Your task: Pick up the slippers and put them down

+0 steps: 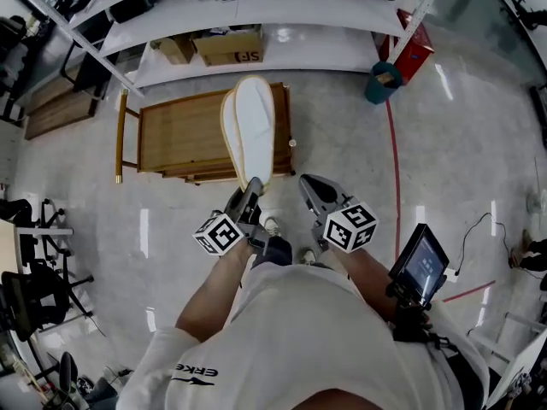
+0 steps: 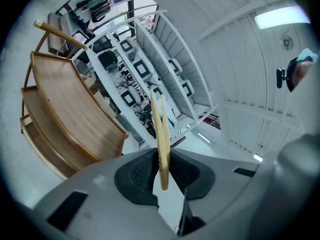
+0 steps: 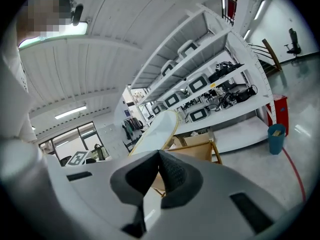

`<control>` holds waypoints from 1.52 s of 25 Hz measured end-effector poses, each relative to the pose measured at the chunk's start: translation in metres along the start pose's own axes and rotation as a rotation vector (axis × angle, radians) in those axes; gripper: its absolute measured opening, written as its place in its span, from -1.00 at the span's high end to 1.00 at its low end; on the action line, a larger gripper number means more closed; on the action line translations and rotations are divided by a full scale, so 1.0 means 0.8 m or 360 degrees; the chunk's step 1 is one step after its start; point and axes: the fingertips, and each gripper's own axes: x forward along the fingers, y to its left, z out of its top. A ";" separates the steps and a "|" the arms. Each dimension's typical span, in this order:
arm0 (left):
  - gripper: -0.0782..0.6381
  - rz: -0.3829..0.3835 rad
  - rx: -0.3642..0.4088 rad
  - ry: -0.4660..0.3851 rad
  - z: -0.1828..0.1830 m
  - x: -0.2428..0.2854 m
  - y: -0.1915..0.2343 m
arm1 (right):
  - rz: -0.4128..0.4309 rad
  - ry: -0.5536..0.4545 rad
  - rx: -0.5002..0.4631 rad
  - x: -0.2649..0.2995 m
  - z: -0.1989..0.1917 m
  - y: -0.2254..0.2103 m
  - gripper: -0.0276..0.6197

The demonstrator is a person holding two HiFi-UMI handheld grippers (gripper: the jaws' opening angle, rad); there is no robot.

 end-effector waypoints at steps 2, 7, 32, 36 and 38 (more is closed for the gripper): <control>0.61 -0.0014 0.0013 -0.0033 -0.002 -0.010 -0.016 | 0.0019 -0.0020 0.0001 -0.013 0.003 0.005 0.90; 0.61 -0.0038 0.0041 -0.0117 -0.008 -0.035 -0.053 | 0.0072 -0.0055 -0.0025 -0.046 0.012 0.019 0.90; 0.61 -0.0028 0.0098 -0.0344 -0.014 -0.119 -0.117 | 0.0335 -0.0072 -0.0106 -0.087 0.018 0.095 0.90; 0.61 -0.0050 0.0070 -0.0355 -0.004 -0.128 -0.115 | 0.0337 -0.0075 -0.0121 -0.081 0.021 0.108 0.90; 0.61 -0.0054 0.0062 -0.0359 0.000 -0.132 -0.113 | 0.0336 -0.0073 -0.0122 -0.077 0.019 0.113 0.90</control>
